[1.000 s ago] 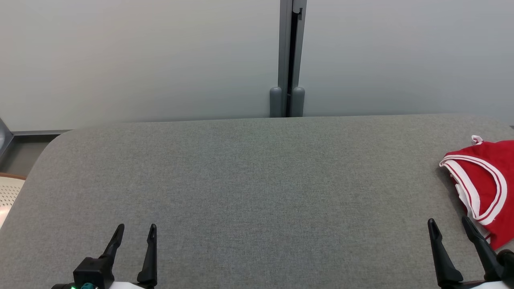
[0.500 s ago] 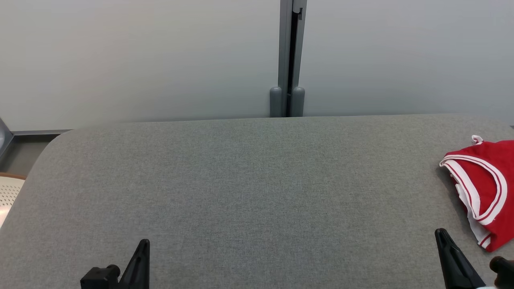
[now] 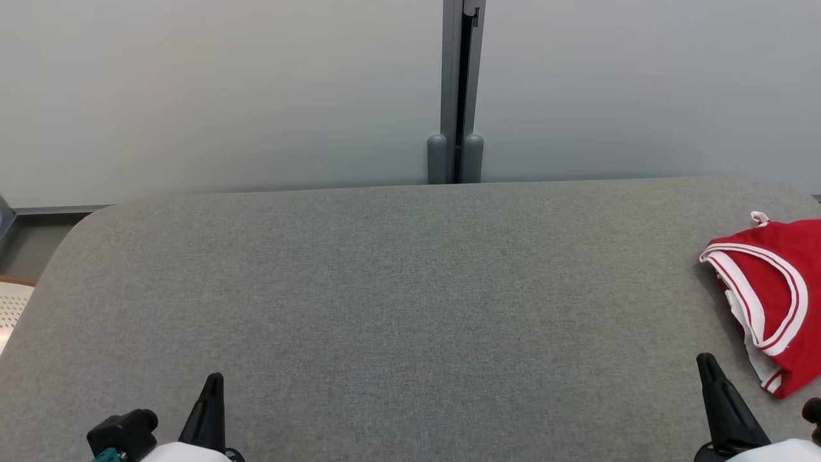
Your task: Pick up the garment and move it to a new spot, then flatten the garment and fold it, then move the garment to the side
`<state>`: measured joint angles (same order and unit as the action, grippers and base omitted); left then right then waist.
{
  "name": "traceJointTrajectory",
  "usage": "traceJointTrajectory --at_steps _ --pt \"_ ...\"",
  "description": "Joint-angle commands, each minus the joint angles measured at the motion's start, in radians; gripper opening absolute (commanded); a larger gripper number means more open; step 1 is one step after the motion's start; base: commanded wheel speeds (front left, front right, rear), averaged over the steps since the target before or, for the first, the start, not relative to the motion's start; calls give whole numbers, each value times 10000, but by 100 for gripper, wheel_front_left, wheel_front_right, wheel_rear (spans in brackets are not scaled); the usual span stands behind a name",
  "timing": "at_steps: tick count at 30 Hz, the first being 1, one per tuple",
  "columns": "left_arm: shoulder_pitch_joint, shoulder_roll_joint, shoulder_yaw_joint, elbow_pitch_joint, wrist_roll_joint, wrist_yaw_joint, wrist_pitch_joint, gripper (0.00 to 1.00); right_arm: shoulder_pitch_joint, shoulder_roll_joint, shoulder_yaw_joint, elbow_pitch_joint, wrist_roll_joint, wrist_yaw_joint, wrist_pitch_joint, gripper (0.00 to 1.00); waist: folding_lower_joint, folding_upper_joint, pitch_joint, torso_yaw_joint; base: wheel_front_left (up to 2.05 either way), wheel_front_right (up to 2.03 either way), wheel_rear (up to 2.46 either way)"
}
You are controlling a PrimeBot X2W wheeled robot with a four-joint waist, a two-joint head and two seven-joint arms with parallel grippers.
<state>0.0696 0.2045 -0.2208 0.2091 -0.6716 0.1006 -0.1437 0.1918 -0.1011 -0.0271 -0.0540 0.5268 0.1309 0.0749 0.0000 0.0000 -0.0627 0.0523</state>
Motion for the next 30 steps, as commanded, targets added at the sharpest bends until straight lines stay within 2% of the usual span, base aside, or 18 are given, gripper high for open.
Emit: traceJointTrajectory --at_steps 1,30 --pt "-424 16 203 -100 -356 -134 65 0 -331 -36 -79 -29 449 0 16 0 0 0 9 -7 0 0 0" --pt "-980 -526 1354 52 -3721 -950 975 0 -1339 94 -285 1075 4356 -1 86 0 0 0 181 -144 0 0 0"
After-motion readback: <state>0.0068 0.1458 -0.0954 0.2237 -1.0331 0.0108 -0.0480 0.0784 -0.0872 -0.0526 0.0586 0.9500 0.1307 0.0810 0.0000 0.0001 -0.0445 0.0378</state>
